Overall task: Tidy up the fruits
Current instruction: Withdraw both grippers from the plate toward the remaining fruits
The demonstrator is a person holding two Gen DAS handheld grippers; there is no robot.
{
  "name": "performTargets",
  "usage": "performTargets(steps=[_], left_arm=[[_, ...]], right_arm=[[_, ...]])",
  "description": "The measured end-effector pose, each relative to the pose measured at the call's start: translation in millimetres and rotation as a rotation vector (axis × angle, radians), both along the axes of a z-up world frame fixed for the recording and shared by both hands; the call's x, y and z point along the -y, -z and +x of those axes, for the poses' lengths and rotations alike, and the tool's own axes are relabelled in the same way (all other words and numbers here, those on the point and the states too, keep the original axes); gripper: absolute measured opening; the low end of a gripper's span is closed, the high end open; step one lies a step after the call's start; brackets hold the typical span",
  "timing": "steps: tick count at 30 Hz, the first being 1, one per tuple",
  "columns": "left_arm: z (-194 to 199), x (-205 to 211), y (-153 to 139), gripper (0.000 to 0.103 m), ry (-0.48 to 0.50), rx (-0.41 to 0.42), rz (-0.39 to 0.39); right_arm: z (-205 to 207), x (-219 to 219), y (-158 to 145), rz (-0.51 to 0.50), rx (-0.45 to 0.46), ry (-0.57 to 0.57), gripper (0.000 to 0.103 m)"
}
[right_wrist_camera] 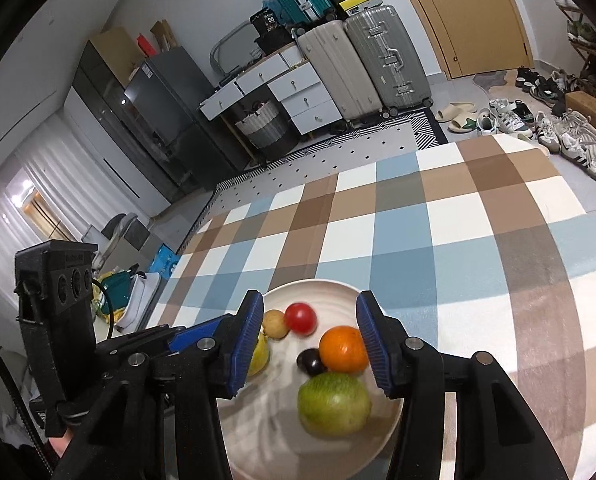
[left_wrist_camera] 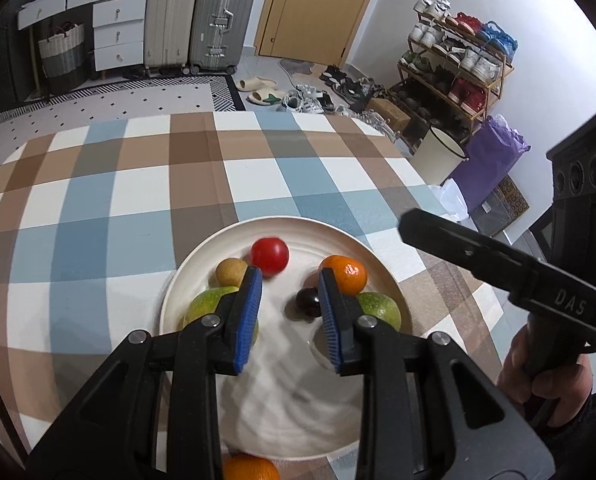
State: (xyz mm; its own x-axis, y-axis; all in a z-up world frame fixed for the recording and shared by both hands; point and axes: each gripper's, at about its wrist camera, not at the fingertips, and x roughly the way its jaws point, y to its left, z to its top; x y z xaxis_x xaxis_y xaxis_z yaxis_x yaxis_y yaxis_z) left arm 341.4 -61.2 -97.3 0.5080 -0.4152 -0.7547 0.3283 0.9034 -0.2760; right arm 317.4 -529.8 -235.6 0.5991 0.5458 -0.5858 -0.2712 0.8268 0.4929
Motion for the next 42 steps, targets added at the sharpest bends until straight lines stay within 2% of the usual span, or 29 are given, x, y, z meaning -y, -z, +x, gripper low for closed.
performTargets(steps=[13,19,23,26,28,30,37,40,42], left_arm=[[-58.2,-14.9,-34.4,0.028,-0.022,0.071,0.003],[-84.5,-23.5,-45.5,0.038,-0.037,0.101,0.001],[-105.1,-28.2,-53.4,0.051,-0.047,0.131,0.004],[-120.4,-32.9,-59.9,0.065,-0.064,0.159,0.005],[-130.9,-37.7,-64.2,0.069,-0.078,0.175,0.0],[-139.3,-42.9,-67.4,0.078,-0.094,0.184,0.0],[-170.0,-61.5,-73.4,0.085,-0.152,0.213,0.021],[-182.1,-67.7,-73.6,0.091,-0.177,0.222,0.04],[-191.0,-72.2,-73.9,0.102,-0.194,0.235,0.041]], right_arm=[[-60.0,-0.4,-28.3,-0.038,0.101,-0.016,0.05],[-89.1,-2.2,-38.1,-0.051,0.156,-0.027,0.054],[-107.7,-4.5,-42.2,-0.06,0.186,-0.032,0.062],[-119.8,-6.8,-44.5,-0.06,0.205,-0.04,0.062],[-128.2,-8.7,-45.6,-0.057,0.217,-0.046,0.063],[-136.4,-10.5,-46.5,-0.058,0.227,-0.048,0.068],[-168.0,-15.2,-52.2,-0.051,0.293,-0.05,0.083],[-182.1,-20.7,-53.4,-0.053,0.316,-0.059,0.089],[-191.2,-23.9,-53.3,-0.055,0.329,-0.068,0.091]])
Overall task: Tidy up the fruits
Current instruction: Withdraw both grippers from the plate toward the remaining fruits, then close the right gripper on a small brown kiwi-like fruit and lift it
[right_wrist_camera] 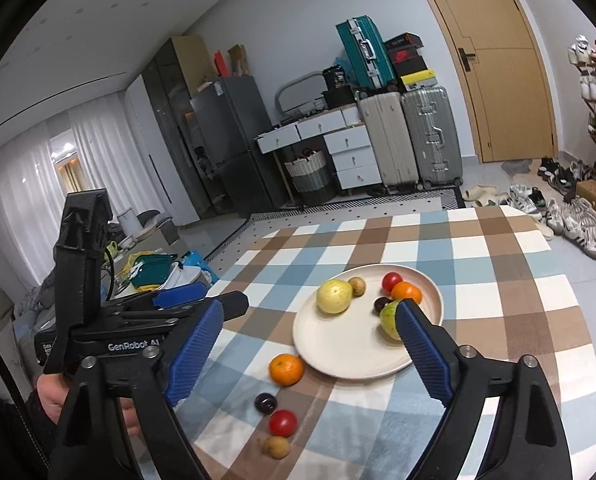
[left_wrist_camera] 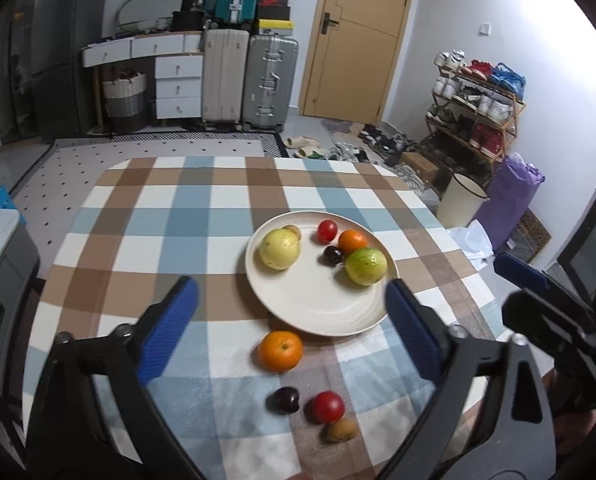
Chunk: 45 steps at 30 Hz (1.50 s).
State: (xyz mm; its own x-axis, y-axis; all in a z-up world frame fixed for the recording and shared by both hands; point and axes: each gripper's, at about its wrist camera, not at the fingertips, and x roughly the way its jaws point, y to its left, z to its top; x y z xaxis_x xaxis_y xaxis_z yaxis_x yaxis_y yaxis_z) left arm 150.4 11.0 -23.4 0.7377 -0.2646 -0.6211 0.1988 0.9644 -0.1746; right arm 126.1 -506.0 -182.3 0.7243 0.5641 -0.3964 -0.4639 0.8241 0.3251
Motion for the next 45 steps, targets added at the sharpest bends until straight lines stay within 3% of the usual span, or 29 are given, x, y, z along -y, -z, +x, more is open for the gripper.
performTargets(steps=[11,25,37,45], left_arm=[[-45.5,-26.0,9.6,0.102,-0.066,0.019,-0.003],[-77.5,-42.5,66.4,0.102,-0.11,-0.046,-0.006],[-80.9,-52.7,100.0,0.102,-0.137,-0.097,-0.02],[-79.4,-57.8,108.2,0.102,-0.139,-0.117,-0.033]], right_arm=[[-33.4,-13.9,16.3,-0.031,0.012,-0.004,0.101],[-54.4,-32.5,57.3,-0.102,-0.052,-0.04,0.101],[-51.2,-52.5,90.0,-0.173,-0.145,-0.076,0.101],[-42.4,-67.8,107.6,-0.204,-0.216,-0.111,0.089]])
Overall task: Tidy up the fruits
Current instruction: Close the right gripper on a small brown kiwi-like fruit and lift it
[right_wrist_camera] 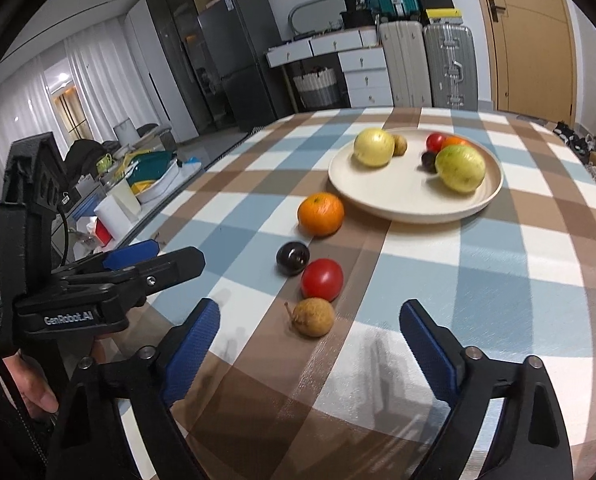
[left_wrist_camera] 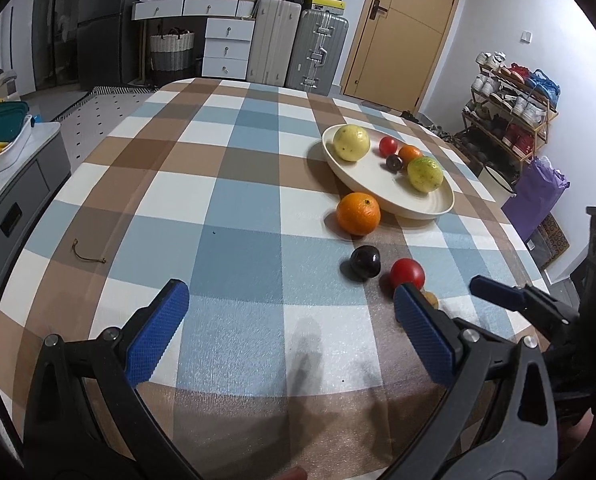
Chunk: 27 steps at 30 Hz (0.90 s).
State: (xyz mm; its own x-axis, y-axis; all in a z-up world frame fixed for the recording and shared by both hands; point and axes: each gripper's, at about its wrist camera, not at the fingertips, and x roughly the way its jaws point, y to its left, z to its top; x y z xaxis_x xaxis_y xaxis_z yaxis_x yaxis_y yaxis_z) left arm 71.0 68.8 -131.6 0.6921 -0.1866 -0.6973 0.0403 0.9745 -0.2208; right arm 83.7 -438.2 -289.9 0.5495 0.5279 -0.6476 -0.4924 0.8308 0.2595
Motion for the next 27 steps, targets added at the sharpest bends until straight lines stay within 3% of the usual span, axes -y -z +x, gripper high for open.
performTargets(steps=[7,13,17,27], left_arm=[[4.3,-7.0,6.1,0.102,-0.009,-0.016,-0.011],[3.2,-10.9,8.9,0.102,-0.011,-0.021,-0.018],[2.9,-12.4,10.1,0.102,-0.014,-0.025,-0.019],[2.6,-12.6,11.2,0.102,-0.013,-0.024,-0.016]], right_arm=[[12.9,-12.2,12.3,-0.026,-0.078,-0.012,0.077],[15.7,-21.3,17.4,-0.047,-0.099,-0.036,0.053],[16.0,-25.2,21.4,-0.062,-0.113,-0.048,0.032],[11.3,-15.9,17.5,-0.018,-0.095,-0.033,0.029]])
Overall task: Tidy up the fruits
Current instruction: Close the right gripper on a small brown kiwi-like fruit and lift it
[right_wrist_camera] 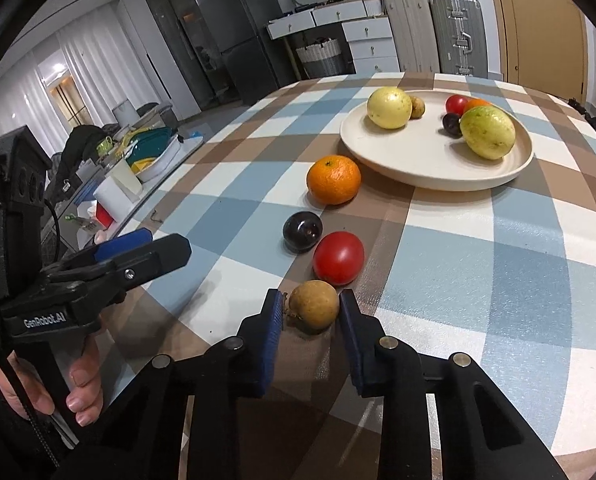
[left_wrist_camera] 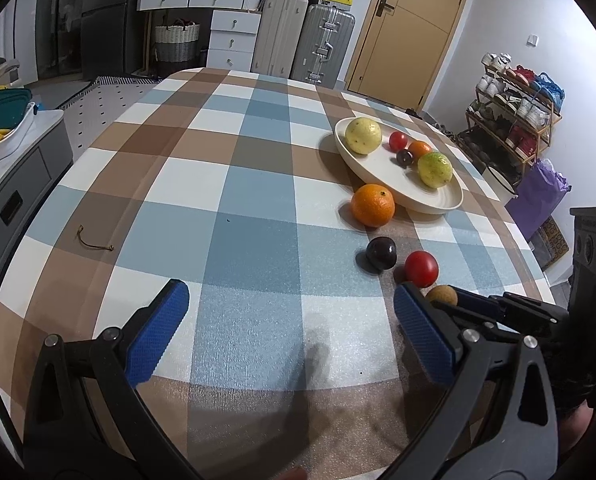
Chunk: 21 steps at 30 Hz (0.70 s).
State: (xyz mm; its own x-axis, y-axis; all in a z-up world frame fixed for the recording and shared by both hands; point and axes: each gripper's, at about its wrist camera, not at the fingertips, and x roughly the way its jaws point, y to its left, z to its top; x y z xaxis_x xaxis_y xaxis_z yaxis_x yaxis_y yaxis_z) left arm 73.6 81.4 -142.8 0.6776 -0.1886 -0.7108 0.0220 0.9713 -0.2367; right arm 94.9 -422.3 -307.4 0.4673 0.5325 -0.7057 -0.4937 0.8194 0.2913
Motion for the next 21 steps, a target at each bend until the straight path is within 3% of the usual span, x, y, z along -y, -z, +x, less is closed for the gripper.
performTargets(steps=[21], left_arm=[[19.6,24.3,-6.4,0.102,0.041,-0.007,0.055]], right_arm=[[-6.5,32.2,-16.0,0.097,0.041,0.035,0.029]])
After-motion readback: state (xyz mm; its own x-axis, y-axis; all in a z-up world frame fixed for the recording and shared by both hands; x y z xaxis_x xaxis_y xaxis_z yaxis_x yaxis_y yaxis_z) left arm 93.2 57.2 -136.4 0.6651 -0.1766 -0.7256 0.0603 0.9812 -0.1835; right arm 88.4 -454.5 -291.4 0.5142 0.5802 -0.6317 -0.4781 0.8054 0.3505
